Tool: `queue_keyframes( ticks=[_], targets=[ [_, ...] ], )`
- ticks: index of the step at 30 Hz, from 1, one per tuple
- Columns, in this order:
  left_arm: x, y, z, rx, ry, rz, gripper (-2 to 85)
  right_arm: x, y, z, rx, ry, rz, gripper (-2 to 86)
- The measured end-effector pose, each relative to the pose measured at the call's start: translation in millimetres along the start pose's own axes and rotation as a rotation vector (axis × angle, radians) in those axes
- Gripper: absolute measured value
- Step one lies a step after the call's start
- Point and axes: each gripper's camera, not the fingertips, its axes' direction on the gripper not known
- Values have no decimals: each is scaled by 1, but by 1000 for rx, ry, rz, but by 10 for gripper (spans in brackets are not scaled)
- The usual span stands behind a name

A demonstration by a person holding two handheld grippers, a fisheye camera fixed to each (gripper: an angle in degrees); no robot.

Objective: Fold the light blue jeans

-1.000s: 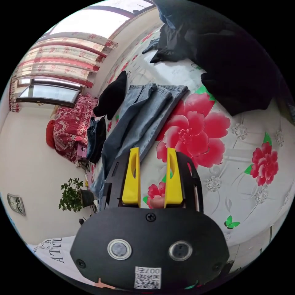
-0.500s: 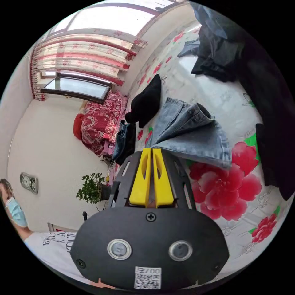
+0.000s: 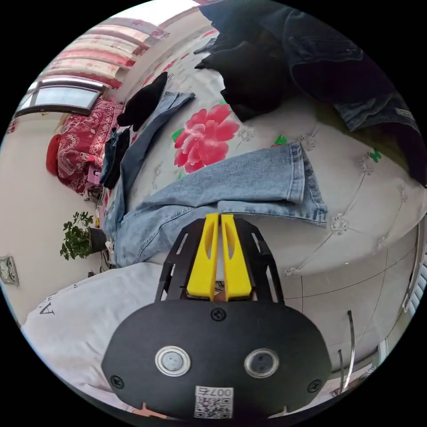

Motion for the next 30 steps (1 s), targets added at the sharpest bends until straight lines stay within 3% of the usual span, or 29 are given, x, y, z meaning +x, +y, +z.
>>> queue_keyframes(
  ticks=[4,8,11,14,19,23,30],
  targets=[
    [-11,10,-42,86,-15,-27,-10,-7,9,-26,117,-95,-77,-3],
    [-15,21,-52,95,-23,-44,-10,-56,24,-53,215,51,-343,-2],
    [-8,22,-30,12,-39,-27,-10,-37,23,2,23,168,-297,-1],
    [-6,22,-20,-41,-61,-33,-10,8,27,48,-113,54,-136,3],
    [-12,22,-40,-21,-47,-61,-9,13,46,24,59,-22,-144,27],
    [-13,29,-49,-24,-2,-69,-9,-26,52,18,147,255,-356,48],
    [-31,52,-78,19,27,-178,-10,-72,41,115,-24,449,-660,62]
  ],
)
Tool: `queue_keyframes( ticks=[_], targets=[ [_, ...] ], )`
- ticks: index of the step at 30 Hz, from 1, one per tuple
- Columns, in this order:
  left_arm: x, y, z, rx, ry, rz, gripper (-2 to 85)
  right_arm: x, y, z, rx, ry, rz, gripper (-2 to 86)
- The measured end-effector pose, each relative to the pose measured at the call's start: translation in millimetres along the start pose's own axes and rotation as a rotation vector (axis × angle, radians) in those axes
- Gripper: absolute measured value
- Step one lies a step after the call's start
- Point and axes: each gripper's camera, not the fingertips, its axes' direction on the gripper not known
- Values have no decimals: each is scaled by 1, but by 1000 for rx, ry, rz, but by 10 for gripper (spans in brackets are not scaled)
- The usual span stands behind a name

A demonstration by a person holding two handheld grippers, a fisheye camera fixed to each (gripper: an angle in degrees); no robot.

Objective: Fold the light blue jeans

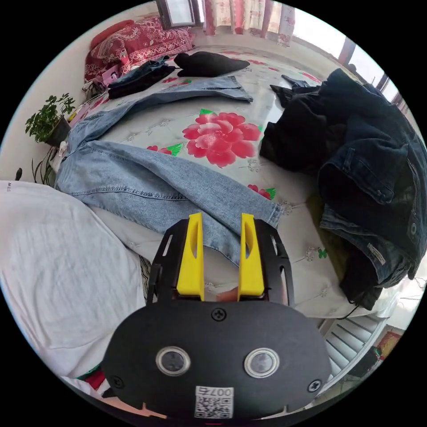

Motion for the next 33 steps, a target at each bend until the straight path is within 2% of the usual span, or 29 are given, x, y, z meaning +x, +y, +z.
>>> queue_keyframes(
  ticks=[5,10,14,18,22,25,28,29,30,31,32,33],
  targets=[
    [-15,4,-17,62,53,-95,-10,4,-40,60,-140,-100,9,29],
    [-8,-18,-36,124,72,-88,-10,11,-92,26,-30,-169,-36,2],
    [3,-44,-40,161,105,-65,-10,9,-144,-1,109,-96,-46,-1],
    [16,-77,-37,158,123,-49,-10,-3,-192,21,150,124,87,0],
    [26,-95,-36,158,94,-51,-10,-29,-193,39,150,32,44,-1],
    [29,-101,-26,130,86,-74,-10,-52,-164,70,76,-22,-13,-1],
    [34,-110,-6,46,97,-81,-10,-63,-123,127,-104,48,5,-1],
    [36,-112,-1,30,100,-78,-10,-64,-105,156,-221,93,19,-2],
    [41,-114,0,33,85,-78,-10,-69,-84,157,-134,121,7,-2],
    [45,-116,-3,25,62,-57,-10,-70,-75,158,-137,164,13,-2],
    [48,-117,-4,17,53,-43,-10,-67,-65,172,-263,237,34,-2],
    [52,-119,-7,6,34,-5,-10,-64,-58,172,-288,260,50,-2]
  ],
)
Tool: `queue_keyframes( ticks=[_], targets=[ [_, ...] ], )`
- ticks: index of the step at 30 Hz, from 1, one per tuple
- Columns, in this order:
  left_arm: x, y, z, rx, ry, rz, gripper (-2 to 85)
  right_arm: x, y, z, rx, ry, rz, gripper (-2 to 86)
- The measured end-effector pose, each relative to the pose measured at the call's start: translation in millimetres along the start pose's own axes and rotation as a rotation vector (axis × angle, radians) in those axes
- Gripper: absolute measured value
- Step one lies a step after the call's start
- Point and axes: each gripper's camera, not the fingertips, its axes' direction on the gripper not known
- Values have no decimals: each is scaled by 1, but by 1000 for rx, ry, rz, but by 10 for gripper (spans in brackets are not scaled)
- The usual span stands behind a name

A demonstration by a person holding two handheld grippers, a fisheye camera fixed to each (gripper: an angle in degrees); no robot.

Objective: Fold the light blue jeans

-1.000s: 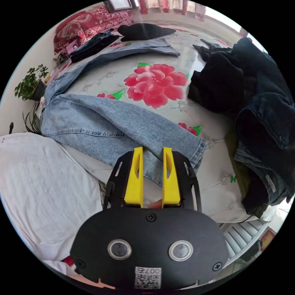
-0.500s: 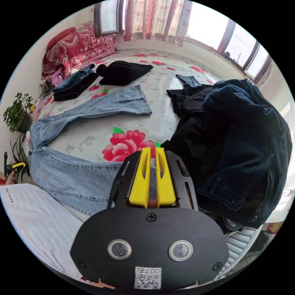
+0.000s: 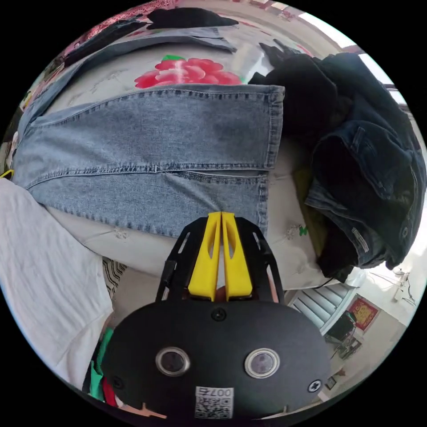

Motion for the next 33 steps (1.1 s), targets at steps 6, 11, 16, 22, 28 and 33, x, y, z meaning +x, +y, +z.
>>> queue_keyframes(
  ticks=[6,11,16,22,28,33],
  targets=[
    [3,7,-19,-9,144,125,-9,51,16,15,-154,-120,214,-1],
    [-47,23,-83,211,194,-40,-7,42,-17,-80,210,-135,197,7],
    [-130,-26,-130,394,73,-230,30,8,-141,-141,418,-306,66,34],
    [-173,-118,-127,375,50,-149,81,-76,-337,-177,393,-301,-136,64],
    [-166,-187,-62,112,-35,-51,89,-136,-480,-170,272,-254,-200,76],
    [-158,-194,-58,94,4,-32,48,-153,-519,-132,147,-253,-189,35]
  ],
)
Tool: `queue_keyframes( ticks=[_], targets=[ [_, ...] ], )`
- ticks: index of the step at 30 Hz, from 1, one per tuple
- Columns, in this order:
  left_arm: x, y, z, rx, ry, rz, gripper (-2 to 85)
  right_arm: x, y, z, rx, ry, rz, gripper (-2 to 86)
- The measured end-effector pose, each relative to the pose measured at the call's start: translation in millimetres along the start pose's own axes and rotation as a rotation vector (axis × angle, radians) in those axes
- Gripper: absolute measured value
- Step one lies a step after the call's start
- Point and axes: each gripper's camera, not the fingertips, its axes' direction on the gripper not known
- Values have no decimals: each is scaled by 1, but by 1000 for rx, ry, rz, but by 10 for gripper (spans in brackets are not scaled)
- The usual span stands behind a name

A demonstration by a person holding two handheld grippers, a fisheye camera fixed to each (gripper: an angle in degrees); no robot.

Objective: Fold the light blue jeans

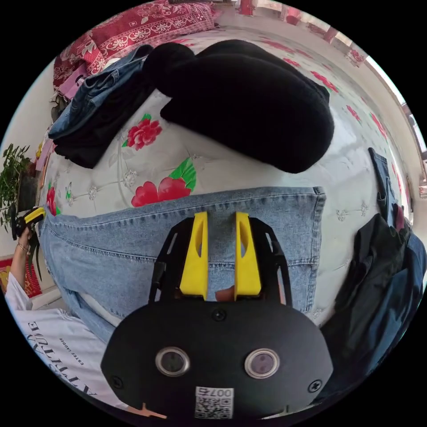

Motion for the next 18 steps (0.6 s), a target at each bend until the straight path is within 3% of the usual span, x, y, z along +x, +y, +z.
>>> queue_keyframes(
  ticks=[4,10,12,18],
  targets=[
    [-11,20,-16,39,53,-93,16,9,20,-12,5,14,17,5],
    [-17,93,-116,289,146,-174,0,43,122,-139,339,-130,53,-1],
    [-10,129,-153,376,148,-173,-1,48,187,-200,495,-166,59,-2],
    [26,280,-236,566,174,-173,-2,40,390,-303,725,-130,66,-2]
  ],
)
